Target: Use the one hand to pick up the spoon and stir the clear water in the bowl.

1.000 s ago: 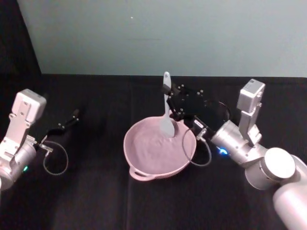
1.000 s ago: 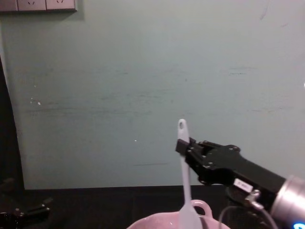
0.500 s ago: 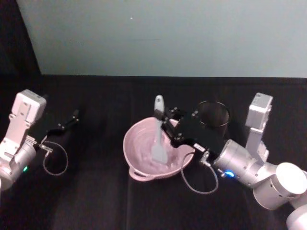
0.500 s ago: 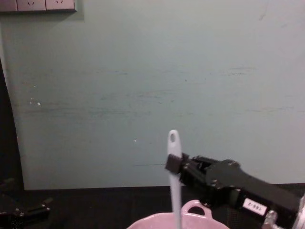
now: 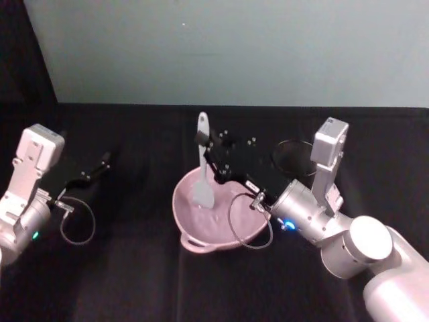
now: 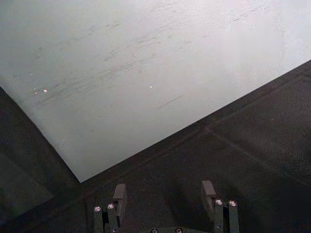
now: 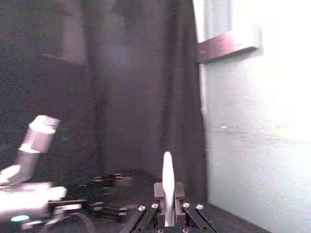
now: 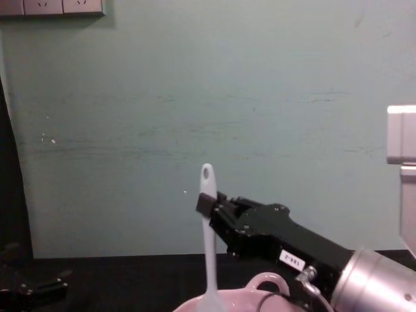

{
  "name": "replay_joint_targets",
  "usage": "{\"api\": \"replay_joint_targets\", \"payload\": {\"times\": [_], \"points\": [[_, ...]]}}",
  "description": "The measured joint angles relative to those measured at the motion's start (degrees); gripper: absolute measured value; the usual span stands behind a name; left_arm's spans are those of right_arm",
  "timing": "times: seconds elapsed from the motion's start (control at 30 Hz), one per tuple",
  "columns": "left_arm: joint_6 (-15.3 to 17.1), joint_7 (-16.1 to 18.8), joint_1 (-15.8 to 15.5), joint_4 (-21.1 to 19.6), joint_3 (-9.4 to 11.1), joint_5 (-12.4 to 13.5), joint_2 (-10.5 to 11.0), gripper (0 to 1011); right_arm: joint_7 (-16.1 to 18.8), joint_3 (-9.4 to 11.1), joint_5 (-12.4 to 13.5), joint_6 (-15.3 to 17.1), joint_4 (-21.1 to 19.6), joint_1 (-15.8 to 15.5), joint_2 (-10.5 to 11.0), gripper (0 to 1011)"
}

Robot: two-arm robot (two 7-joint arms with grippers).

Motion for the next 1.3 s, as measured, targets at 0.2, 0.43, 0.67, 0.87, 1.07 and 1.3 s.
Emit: {"api": "replay_joint_targets", "payload": {"times": [0.2,0.43,0.67,0.87,1.07,1.3], "points": [[0.0,0.0,0.0,0.0,0.0,0.0,0.0,1011,-6.07,2.0,-4.09,-0.35,3.77,2.42,-1.22,114],[0.0,0.0,0.0,0.0,0.0,0.0,0.0,1011,-8.61,4.01,-5.66,1.99,0.69,0.91,0.85,114],[0.0,0.0,0.0,0.0,0.0,0.0,0.0,1011,-5.79,5.34,-3.22,5.98,-7.48,-4.49,4.35,114],[0.0,0.0,0.0,0.0,-0.01,0.0,0.0,1011,-2.16,3.71,0.04,8.92,-10.6,-6.86,5.04,114],[0.0,0.0,0.0,0.0,0.0,0.0,0.0,1011,-0.43,1.58,1.4,8.99,-9.75,-5.83,3.66,114],[0.0,0.0,0.0,0.0,0.0,0.0,0.0,1011,-1.33,0.4,-0.12,5.48,-3.38,-1.67,0.5,116]]}}
